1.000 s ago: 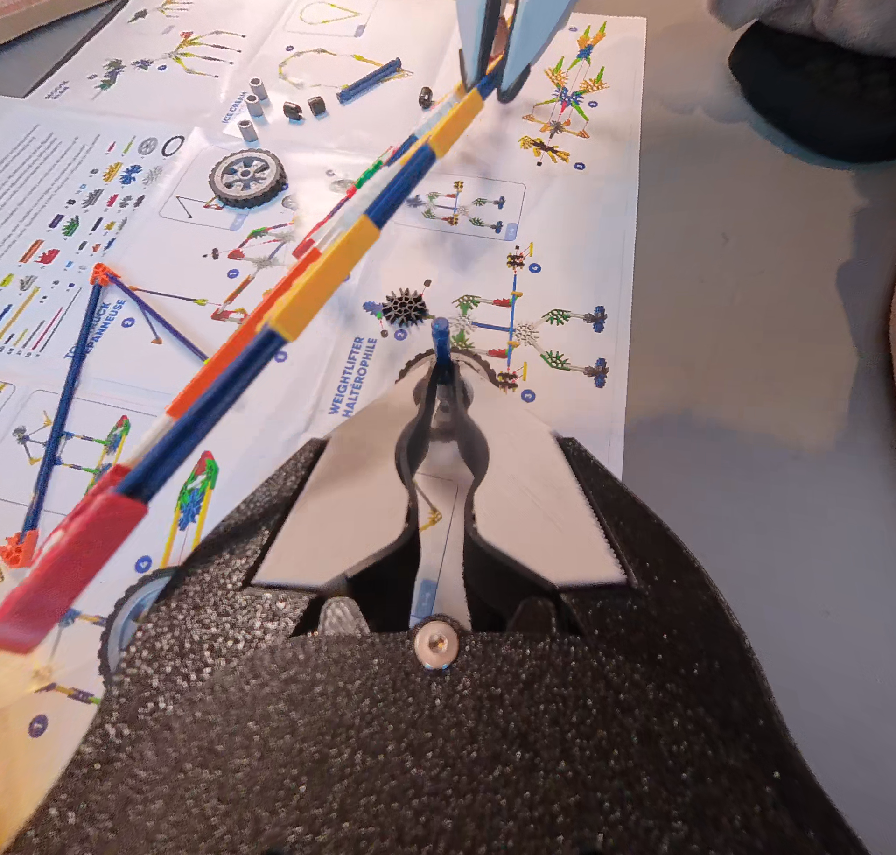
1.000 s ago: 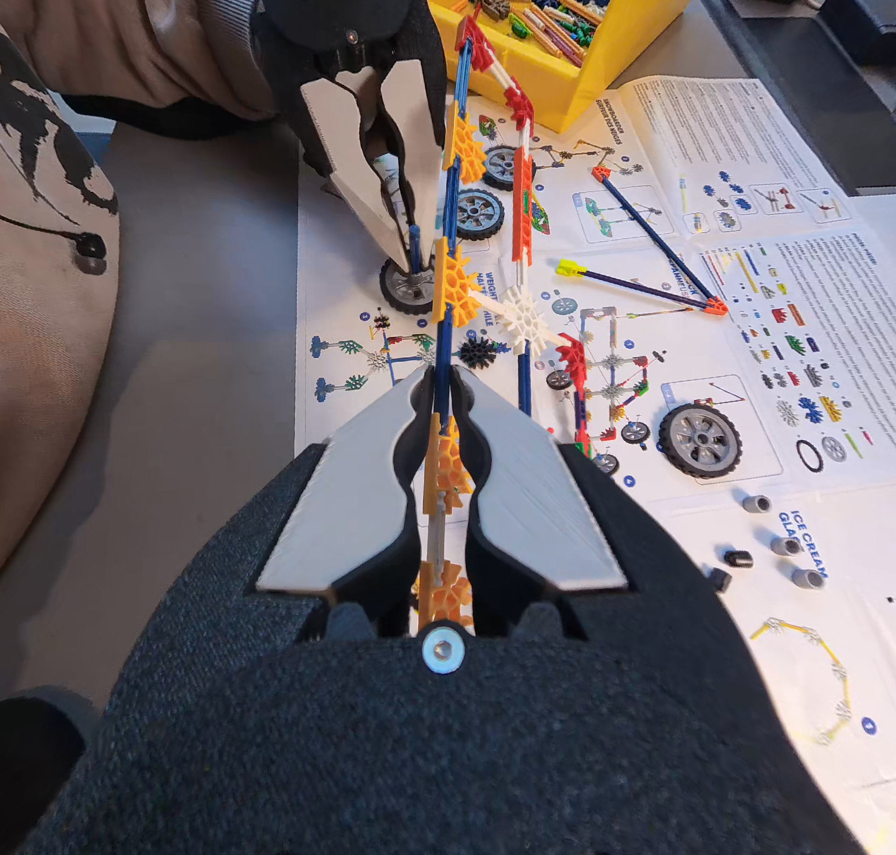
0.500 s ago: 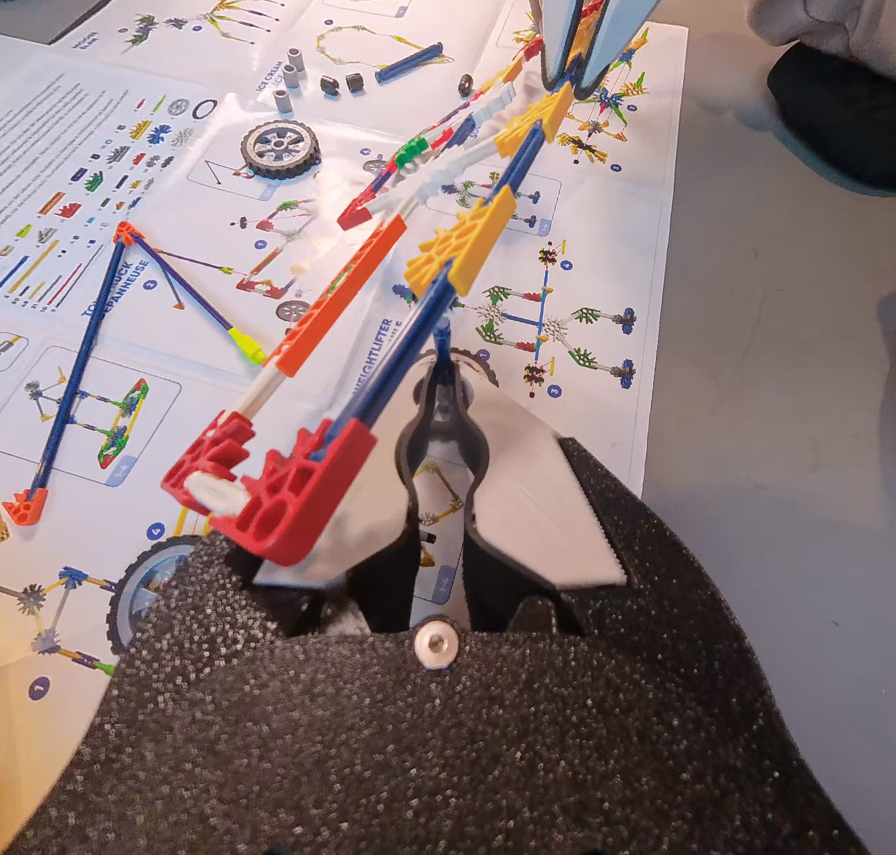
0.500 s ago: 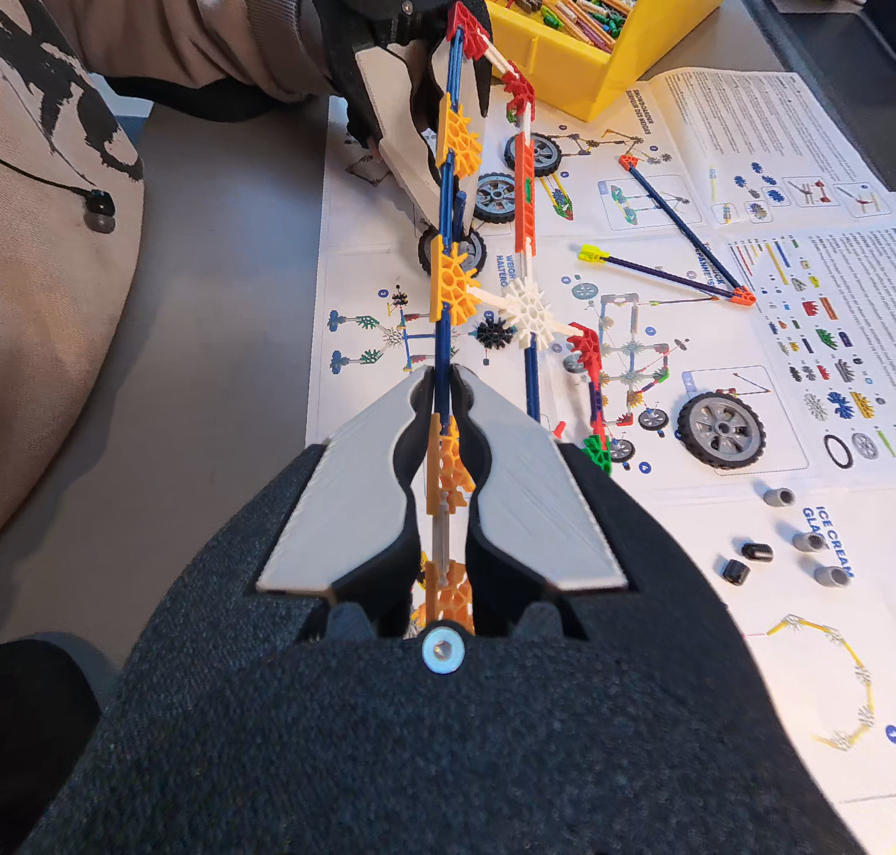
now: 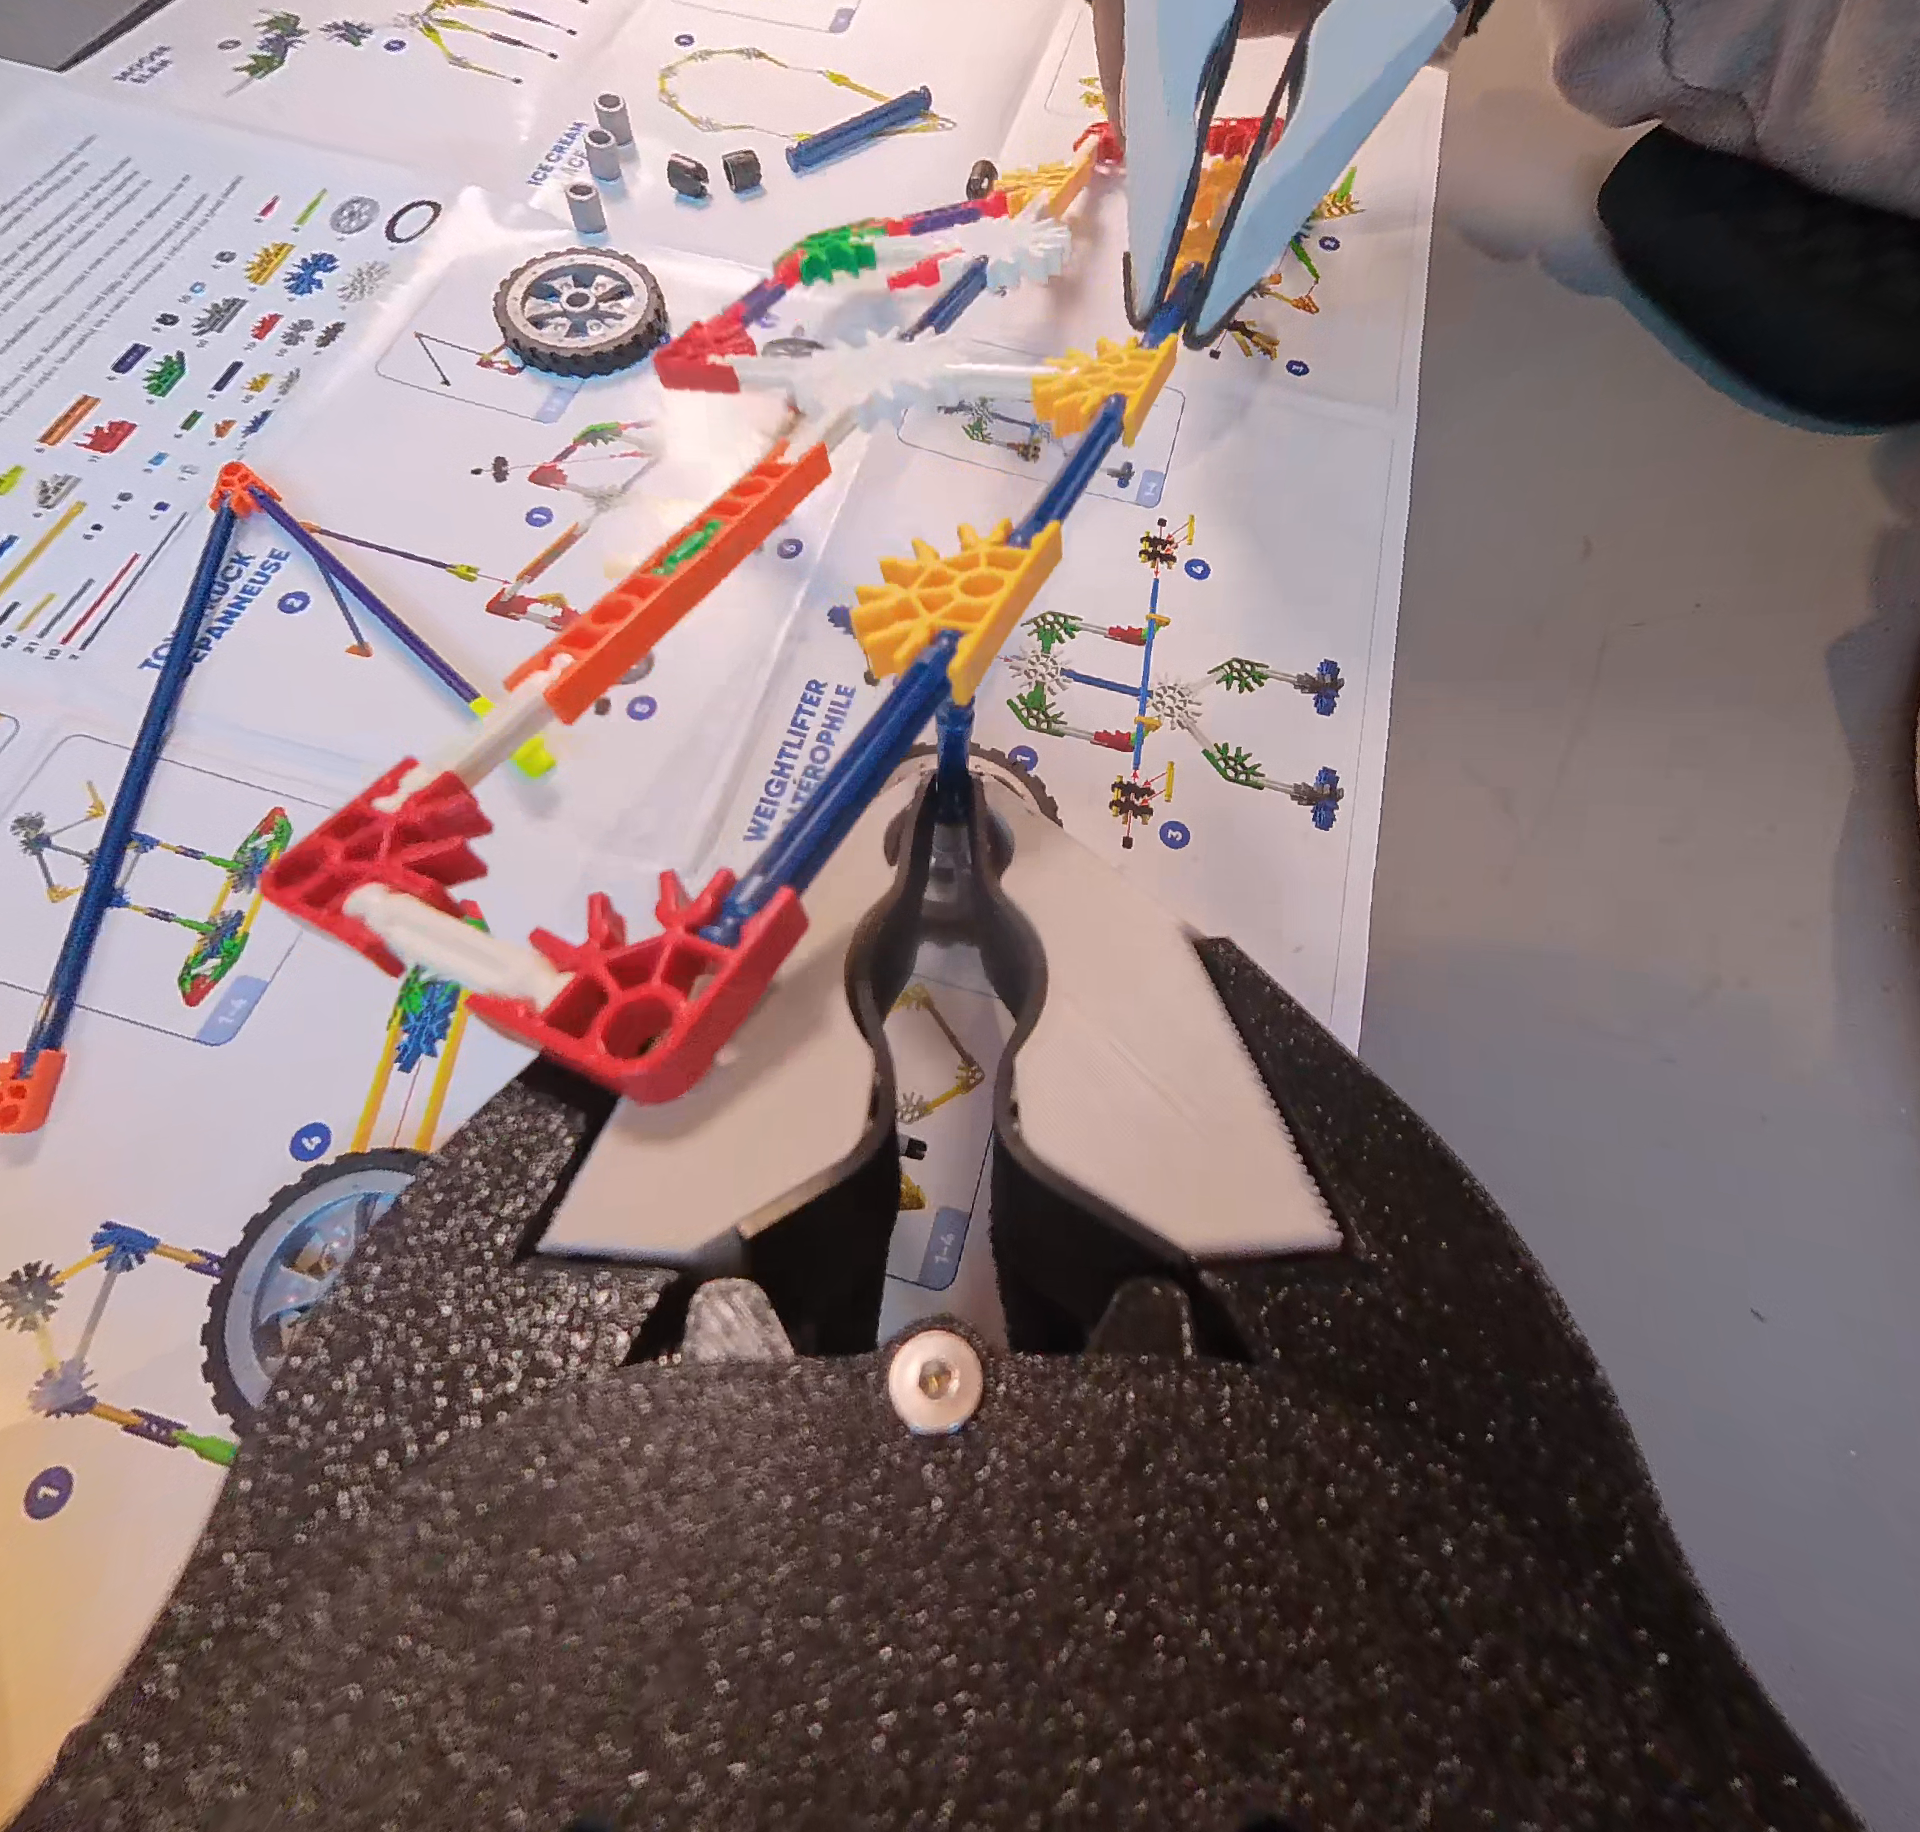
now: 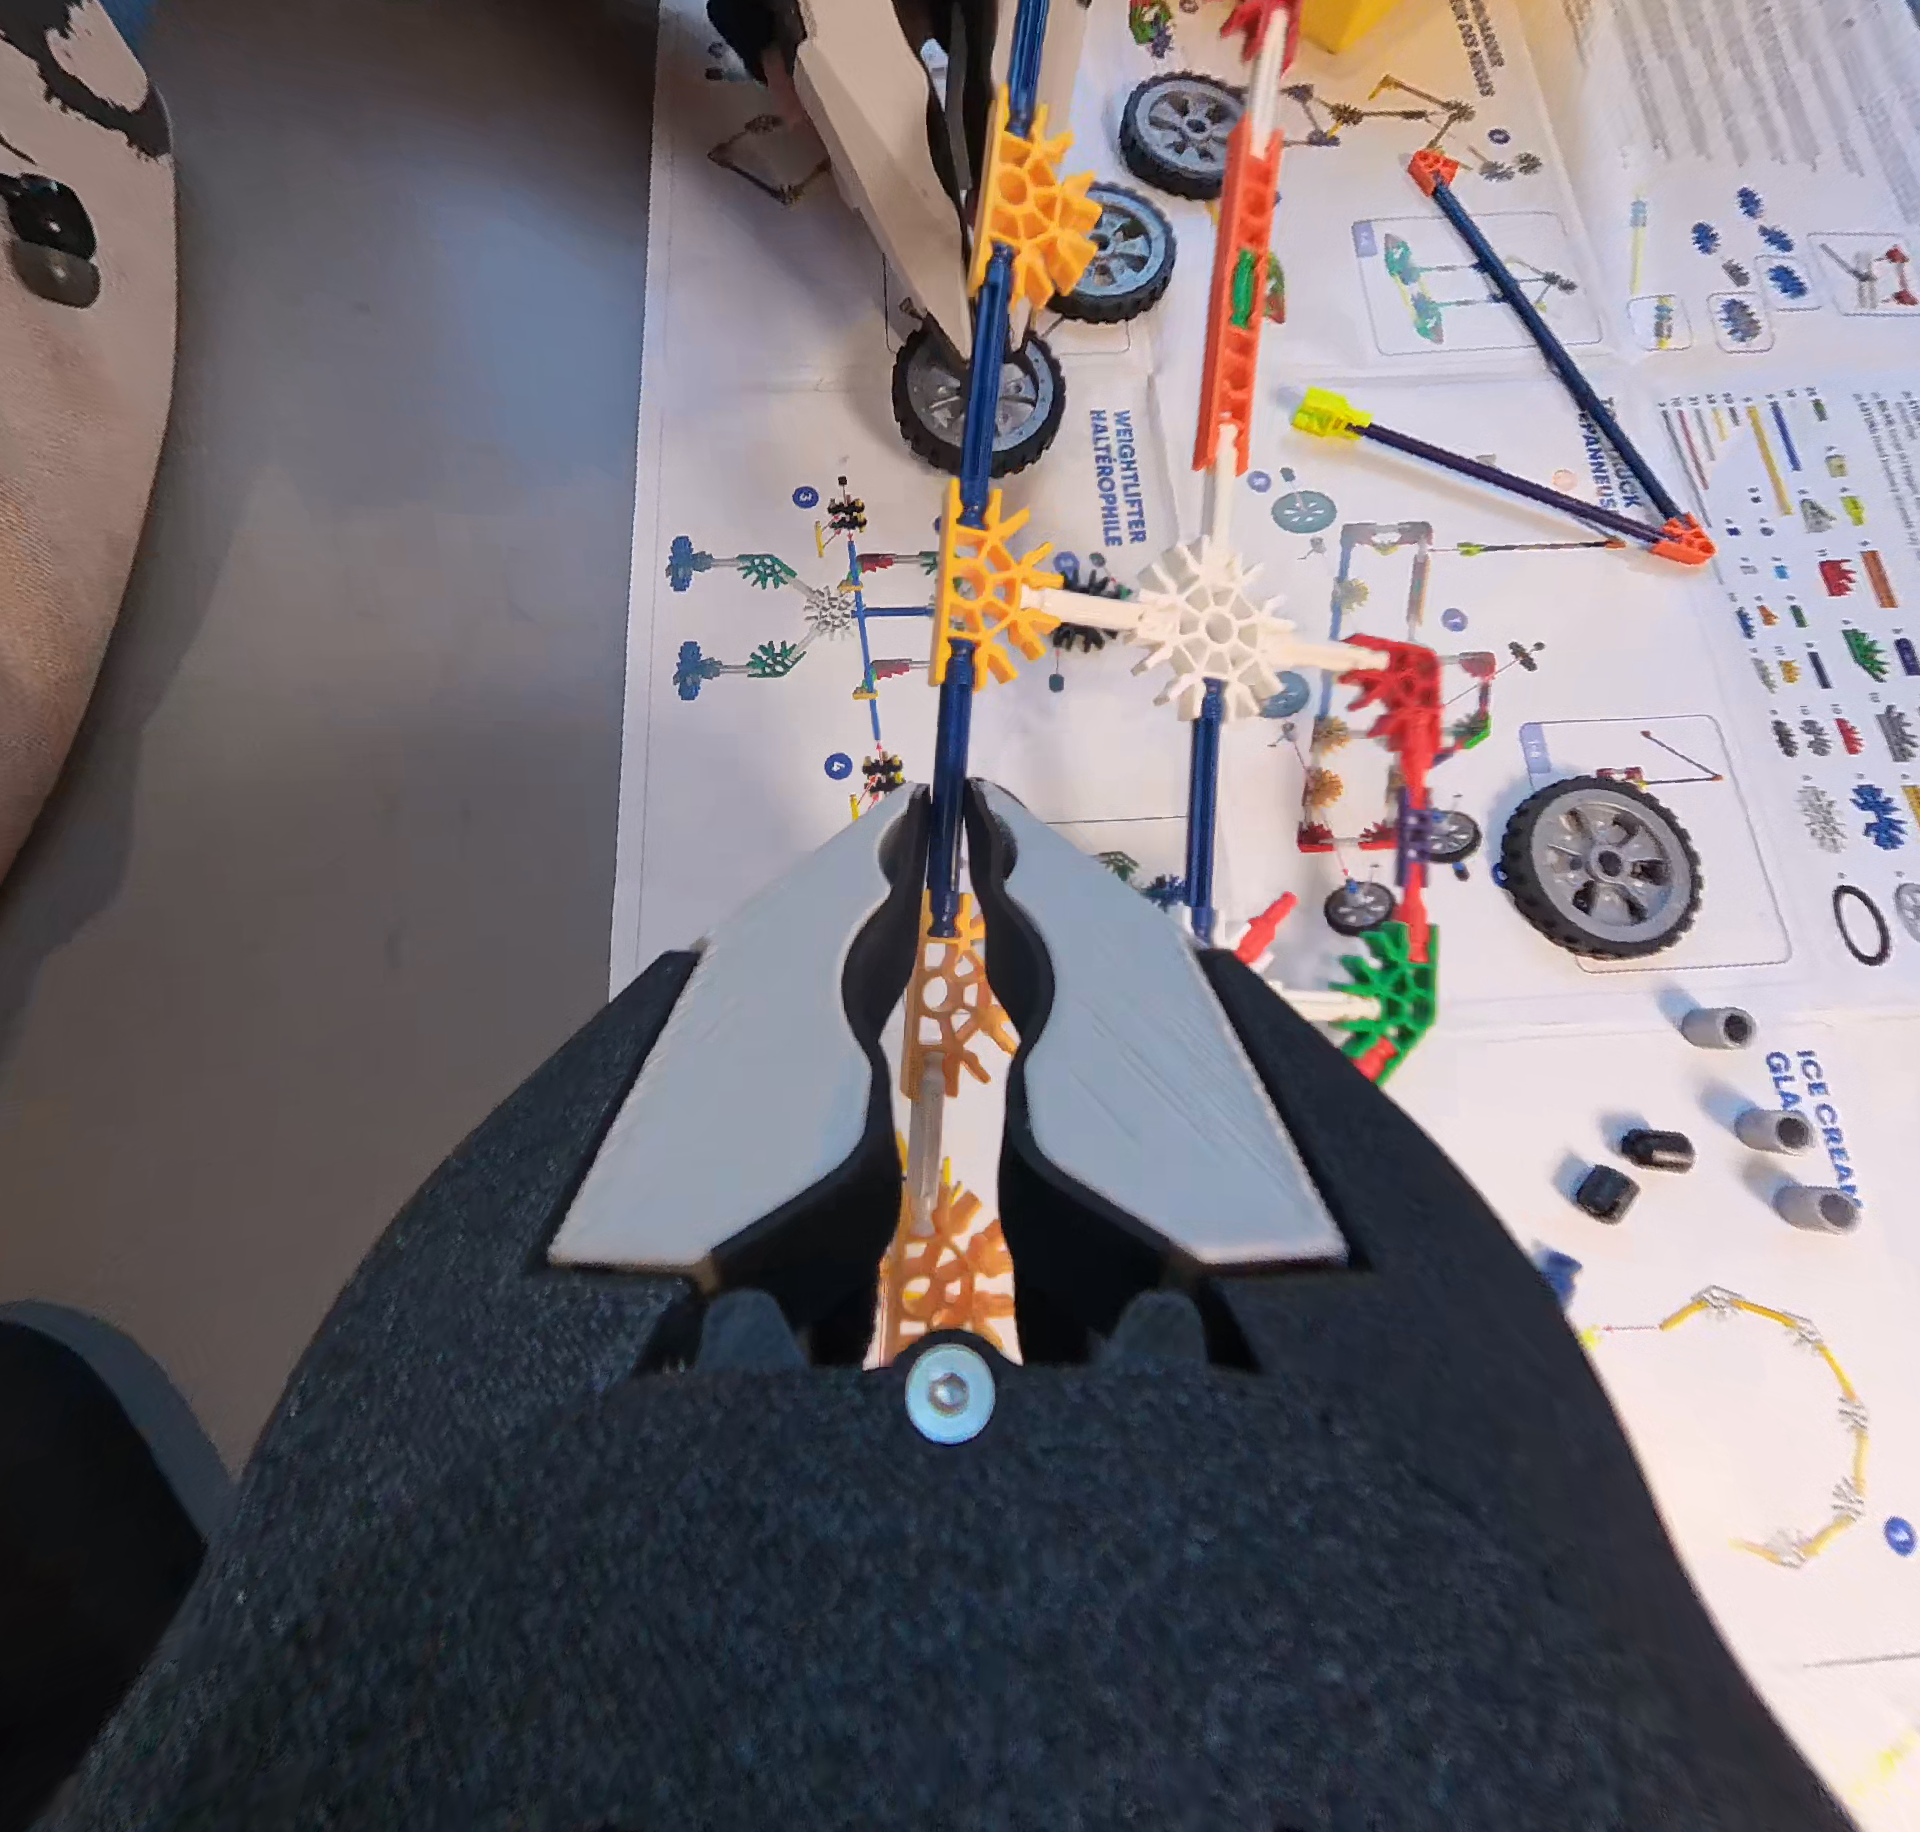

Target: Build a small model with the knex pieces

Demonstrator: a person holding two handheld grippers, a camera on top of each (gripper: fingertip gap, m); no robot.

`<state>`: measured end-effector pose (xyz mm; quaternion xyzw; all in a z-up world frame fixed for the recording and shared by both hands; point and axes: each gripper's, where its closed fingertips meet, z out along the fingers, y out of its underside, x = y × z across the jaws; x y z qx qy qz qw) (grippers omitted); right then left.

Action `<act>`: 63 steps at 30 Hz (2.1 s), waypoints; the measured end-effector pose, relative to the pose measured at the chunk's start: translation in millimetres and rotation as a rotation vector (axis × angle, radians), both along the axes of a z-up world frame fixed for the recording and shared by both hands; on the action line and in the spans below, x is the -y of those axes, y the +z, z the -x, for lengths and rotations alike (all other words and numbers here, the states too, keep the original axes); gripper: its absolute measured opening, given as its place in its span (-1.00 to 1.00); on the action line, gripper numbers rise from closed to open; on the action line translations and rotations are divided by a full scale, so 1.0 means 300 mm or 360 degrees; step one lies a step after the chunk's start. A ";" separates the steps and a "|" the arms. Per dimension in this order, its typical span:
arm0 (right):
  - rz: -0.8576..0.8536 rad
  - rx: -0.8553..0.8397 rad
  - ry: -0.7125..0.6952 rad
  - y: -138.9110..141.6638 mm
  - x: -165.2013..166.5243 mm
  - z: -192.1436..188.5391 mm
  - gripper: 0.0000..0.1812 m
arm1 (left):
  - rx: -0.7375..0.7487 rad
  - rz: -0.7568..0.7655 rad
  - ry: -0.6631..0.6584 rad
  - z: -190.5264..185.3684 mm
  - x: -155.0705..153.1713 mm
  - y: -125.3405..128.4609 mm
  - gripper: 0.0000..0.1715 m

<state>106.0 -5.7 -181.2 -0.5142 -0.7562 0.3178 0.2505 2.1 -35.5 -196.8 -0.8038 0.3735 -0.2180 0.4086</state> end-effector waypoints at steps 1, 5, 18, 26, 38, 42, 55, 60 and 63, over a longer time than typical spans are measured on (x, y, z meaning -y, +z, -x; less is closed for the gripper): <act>-0.0006 0.0013 0.0007 -0.010 0.003 0.001 -0.95 | 0.0001 0.0001 -0.0004 -0.001 0.001 0.000 -0.97; 0.0045 0.0011 0.0032 -0.024 0.021 0.018 -0.89 | -0.0005 -0.0006 -0.0006 -0.002 0.002 0.000 -0.97; -0.0076 -0.0153 -0.0042 0.032 0.010 0.100 -0.82 | -0.0011 -0.0008 -0.0037 -0.012 0.009 -0.001 -0.96; -0.0098 0.0030 -0.0094 -0.047 0.061 0.278 -0.83 | 0.0003 0.0012 -0.0045 -0.011 0.012 -0.001 -0.96; 0.0036 -0.0092 -0.0190 0.017 0.028 0.303 -0.97 | -0.0002 0.0006 -0.0031 -0.016 0.011 -0.002 -0.96; -0.0058 -0.0095 -0.0164 0.031 0.036 0.277 -0.97 | -0.0001 0.0008 -0.0028 -0.015 0.010 -0.002 -0.96; -0.0101 -0.0071 -0.0242 0.019 0.042 0.275 -0.97 | -0.0007 0.0029 0.0031 -0.006 0.001 -0.008 -0.87; -0.0136 -0.0060 -0.0258 0.025 0.043 0.269 -0.97 | -0.0038 0.0018 0.0085 0.000 0.002 -0.007 -0.86; -0.0168 -0.0051 -0.0272 0.019 0.039 0.265 -0.97 | -0.0076 -0.0004 0.0145 0.017 0.006 -0.004 -0.82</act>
